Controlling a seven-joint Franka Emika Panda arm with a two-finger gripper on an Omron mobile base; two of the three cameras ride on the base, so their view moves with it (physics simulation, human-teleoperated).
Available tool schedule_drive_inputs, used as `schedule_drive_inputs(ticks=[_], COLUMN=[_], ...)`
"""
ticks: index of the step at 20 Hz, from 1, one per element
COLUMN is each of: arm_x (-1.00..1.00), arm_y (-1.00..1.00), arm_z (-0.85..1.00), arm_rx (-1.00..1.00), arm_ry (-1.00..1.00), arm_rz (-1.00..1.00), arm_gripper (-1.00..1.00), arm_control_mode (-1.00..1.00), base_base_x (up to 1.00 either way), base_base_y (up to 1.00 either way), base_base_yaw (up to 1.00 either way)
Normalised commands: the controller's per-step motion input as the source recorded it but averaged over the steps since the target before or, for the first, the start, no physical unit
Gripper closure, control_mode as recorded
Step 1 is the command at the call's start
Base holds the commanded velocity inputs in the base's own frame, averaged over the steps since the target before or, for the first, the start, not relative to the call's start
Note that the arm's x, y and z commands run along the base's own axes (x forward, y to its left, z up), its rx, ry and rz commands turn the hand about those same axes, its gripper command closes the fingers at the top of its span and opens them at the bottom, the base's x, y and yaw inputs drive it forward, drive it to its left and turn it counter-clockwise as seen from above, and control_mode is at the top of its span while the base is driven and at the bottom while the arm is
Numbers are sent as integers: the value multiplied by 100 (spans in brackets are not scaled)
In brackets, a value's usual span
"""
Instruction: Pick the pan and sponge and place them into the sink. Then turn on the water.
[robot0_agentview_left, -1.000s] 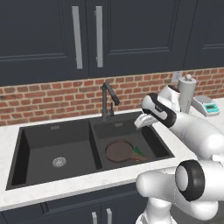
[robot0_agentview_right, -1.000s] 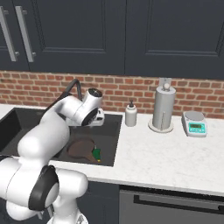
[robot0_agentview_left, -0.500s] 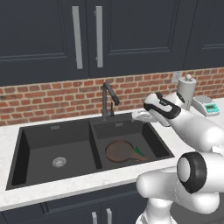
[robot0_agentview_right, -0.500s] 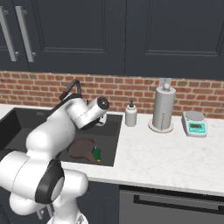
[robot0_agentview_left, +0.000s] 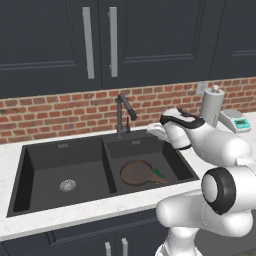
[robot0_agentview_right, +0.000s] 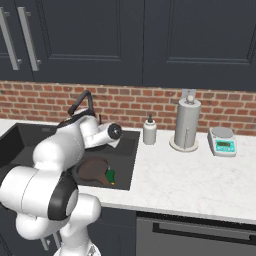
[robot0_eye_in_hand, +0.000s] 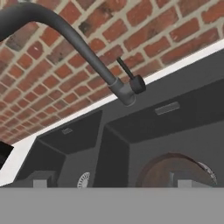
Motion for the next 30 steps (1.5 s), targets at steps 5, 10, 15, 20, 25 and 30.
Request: schedule_drive_inputs(ticks=[5, 10, 15, 20, 25, 30], arm_x=[1, 21, 33, 36, 32, 32], arm_y=[0, 2, 0, 1, 5, 12], arm_z=[0, 0, 0, -1, -11, -6], arm_rx=[0, 1, 7, 2, 3, 0], arm_ry=[0, 0, 1, 0, 0, 0], arm_rz=[0, 0, 1, 0, 3, 6], arm_gripper=[-100, -100, -100, -100, -100, -100], arm_control_mode=[-100, -100, -100, -100, -100, -100], base_base_x=[0, 0, 0, 0, 0, 0], base_base_y=[0, 0, 0, 0, 0, 0], base_base_yaw=[0, 0, 0, 0, 0, 0])
